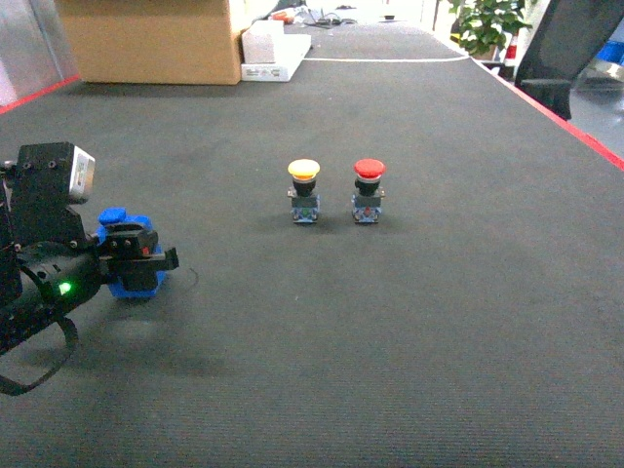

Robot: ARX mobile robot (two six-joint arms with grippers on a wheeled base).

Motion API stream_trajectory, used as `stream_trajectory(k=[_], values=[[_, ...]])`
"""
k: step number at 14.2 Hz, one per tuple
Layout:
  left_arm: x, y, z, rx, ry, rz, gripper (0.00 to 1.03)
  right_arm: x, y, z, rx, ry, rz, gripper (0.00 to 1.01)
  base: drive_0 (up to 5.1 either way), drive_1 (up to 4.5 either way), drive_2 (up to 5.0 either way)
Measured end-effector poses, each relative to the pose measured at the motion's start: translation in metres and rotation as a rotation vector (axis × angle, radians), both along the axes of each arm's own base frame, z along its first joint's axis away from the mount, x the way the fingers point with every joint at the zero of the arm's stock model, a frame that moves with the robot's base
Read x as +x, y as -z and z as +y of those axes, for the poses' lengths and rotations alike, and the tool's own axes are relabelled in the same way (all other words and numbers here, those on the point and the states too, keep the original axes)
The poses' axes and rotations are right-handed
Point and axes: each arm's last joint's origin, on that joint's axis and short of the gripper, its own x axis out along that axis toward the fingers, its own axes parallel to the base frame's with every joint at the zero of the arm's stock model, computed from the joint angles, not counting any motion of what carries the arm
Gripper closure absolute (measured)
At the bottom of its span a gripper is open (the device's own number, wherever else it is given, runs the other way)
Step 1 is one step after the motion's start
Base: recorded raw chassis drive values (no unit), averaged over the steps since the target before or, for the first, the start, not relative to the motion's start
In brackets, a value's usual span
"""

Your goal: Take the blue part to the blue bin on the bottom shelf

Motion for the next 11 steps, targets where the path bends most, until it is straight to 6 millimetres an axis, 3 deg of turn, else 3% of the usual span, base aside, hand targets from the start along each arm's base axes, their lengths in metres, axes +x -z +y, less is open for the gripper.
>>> stream_trajectory(k=[3,7,11], values=[[-0.023,-0.011,0.001,0.019,0.019,-0.043,0.58,0.0,0.0,0.0,0.0,0.0,0.0,0.03,0.0,0.0,0.0],[-0.124,-0.058,0.009,0.02,0.015,-0.081,0.59,0.0,0.0,0.0,0.0,0.0,0.0,0.03,0.0,0.0,0.0],[-0.195,-0.118,0.024,0.03,-0.071,-0.222,0.59,0.0,0.0,0.0,0.0,0.0,0.0,0.03,0.0,0.0,0.0]])
